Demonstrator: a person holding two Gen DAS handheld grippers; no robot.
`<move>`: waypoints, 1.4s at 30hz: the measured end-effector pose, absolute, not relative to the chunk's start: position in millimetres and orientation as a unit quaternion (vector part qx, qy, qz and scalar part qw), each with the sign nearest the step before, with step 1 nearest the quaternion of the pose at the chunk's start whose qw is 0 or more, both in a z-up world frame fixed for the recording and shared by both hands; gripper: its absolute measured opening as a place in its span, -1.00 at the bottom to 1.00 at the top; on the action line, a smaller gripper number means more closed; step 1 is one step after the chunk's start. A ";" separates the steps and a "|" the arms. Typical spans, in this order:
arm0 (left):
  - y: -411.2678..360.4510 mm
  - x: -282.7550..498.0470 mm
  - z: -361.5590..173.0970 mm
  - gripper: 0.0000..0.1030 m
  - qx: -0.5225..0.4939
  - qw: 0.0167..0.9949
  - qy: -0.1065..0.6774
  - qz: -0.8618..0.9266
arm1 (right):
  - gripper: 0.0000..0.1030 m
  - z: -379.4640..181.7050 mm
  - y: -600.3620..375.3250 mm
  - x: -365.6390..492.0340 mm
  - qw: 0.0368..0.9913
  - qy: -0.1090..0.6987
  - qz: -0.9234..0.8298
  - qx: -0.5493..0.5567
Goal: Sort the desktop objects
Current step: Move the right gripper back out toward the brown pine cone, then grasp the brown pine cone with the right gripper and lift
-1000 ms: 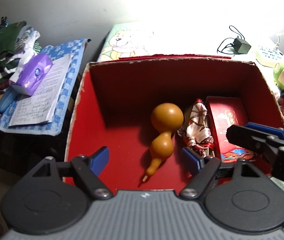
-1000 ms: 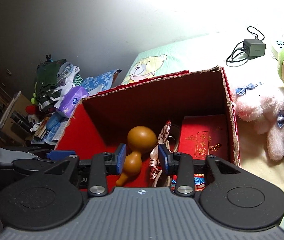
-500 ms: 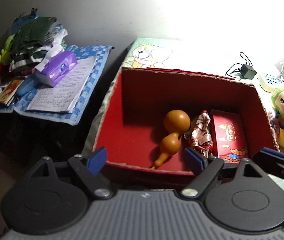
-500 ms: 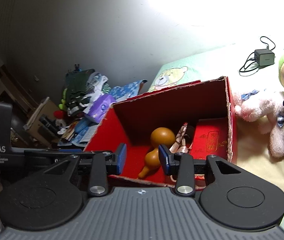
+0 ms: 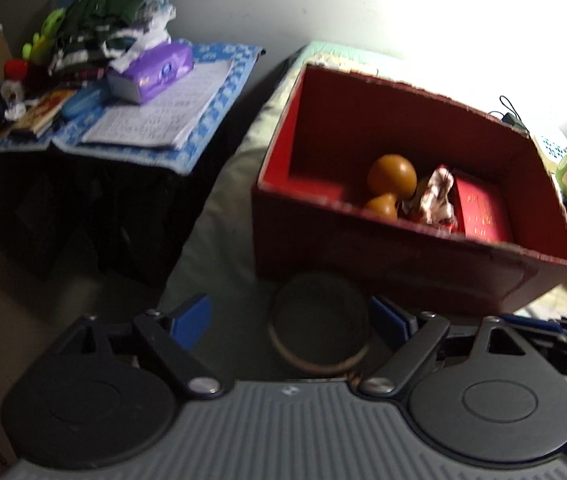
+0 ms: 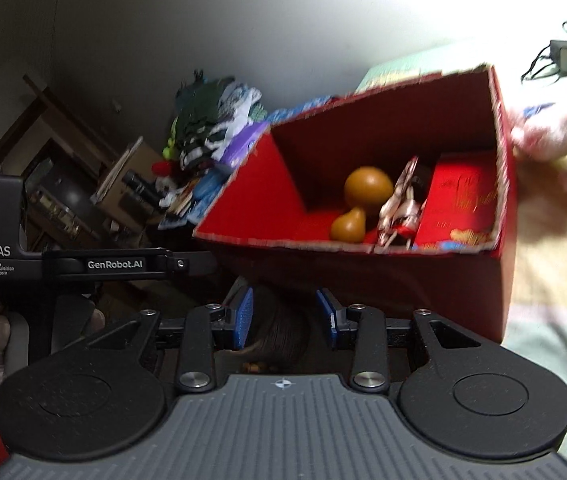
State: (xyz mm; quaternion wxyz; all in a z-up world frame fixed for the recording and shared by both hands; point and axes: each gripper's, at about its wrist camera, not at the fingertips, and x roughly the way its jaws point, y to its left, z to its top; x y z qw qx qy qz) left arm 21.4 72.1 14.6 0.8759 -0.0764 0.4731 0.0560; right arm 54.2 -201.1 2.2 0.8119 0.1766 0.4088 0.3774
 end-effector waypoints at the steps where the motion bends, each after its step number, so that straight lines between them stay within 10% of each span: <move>1: 74.7 16.4 10.3 0.70 -0.083 0.873 0.478 0.052 | -0.24 -1.3 -199.1 52.2 0.807 0.417 0.381 0.173; 20: 54.0 -8.0 -52.9 0.68 -0.099 0.856 0.506 -0.028 | -0.21 -48.0 -152.3 63.7 0.711 0.544 0.411 0.171; 42: 44.9 10.1 -78.2 0.04 -0.094 0.833 0.544 -0.039 | -0.10 -77.9 -144.1 82.6 0.650 0.605 0.416 0.197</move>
